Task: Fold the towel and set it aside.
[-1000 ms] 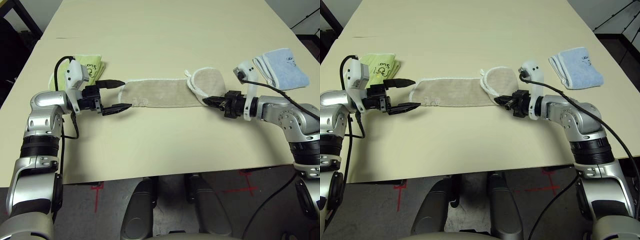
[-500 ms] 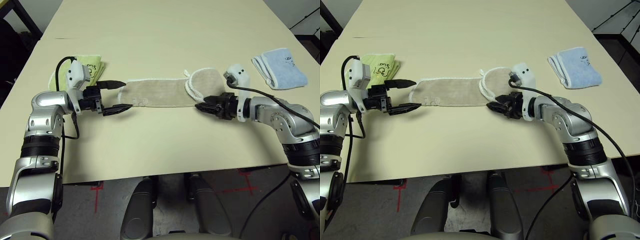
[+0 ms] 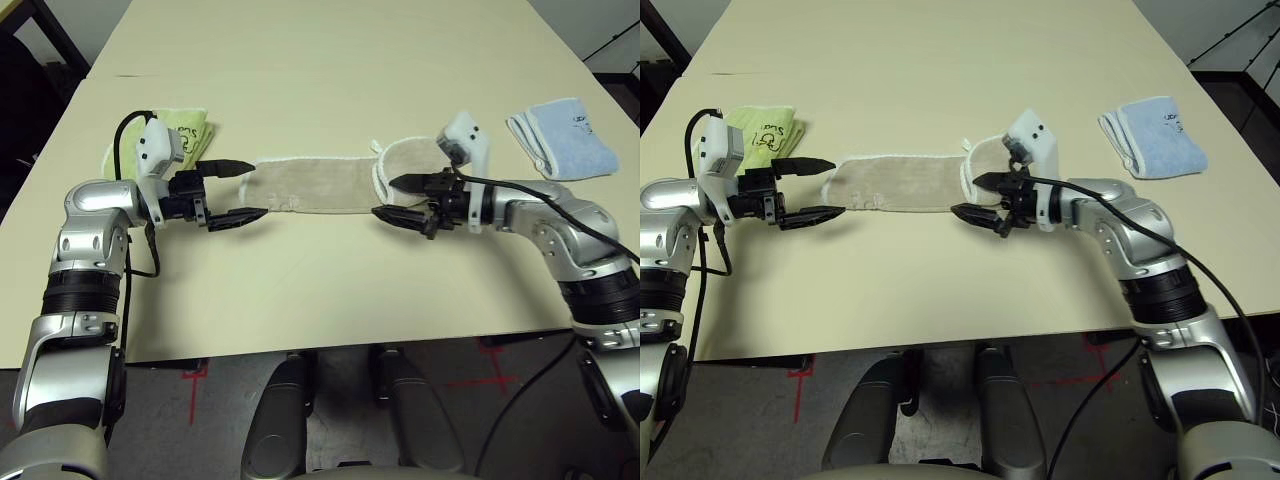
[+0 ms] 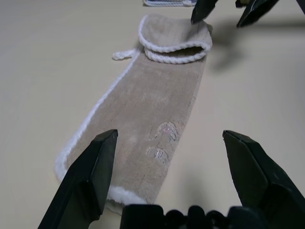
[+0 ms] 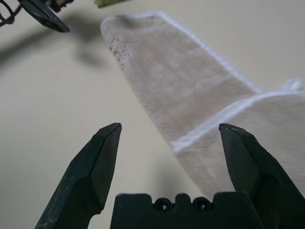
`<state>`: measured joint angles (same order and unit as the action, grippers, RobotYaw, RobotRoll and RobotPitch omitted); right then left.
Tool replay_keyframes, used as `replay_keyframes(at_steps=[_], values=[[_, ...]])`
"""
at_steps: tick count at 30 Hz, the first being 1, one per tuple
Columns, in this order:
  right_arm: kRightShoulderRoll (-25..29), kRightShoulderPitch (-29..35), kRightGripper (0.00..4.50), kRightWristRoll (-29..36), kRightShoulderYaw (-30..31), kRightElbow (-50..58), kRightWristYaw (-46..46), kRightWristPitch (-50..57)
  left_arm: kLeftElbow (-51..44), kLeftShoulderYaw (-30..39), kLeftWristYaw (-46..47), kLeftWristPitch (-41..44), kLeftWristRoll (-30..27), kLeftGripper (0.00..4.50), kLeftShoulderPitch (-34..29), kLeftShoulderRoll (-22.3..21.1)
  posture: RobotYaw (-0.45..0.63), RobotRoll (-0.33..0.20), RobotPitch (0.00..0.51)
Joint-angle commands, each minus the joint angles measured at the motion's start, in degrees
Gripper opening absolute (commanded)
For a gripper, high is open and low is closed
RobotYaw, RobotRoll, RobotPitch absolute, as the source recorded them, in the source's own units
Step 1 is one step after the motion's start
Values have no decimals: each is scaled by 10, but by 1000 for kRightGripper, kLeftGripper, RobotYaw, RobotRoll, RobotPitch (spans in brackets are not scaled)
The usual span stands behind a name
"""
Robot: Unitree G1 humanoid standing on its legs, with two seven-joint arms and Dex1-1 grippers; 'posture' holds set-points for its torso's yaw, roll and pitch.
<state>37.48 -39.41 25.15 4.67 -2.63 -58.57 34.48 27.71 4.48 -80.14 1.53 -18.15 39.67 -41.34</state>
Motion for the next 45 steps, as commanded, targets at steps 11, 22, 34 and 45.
replay_keyframes(at_steps=[11,22,34,45], values=[[20,-59,1988,-78,-67,-354,-116,-378,-24,-5,4,12,-7,4500,-13,6,10,0,209],[-39,-143,23,-136,-37,-488,-139,-468,-47,-4,16,23,-12,4500,-25,10,23,0,197],[-109,-181,23,-233,7,-620,-100,-510,-72,-4,29,36,-16,4500,-37,14,56,0,195],[-107,-179,23,-232,-24,-648,-83,-510,-80,-1,34,43,-20,4500,-40,13,57,0,199]])
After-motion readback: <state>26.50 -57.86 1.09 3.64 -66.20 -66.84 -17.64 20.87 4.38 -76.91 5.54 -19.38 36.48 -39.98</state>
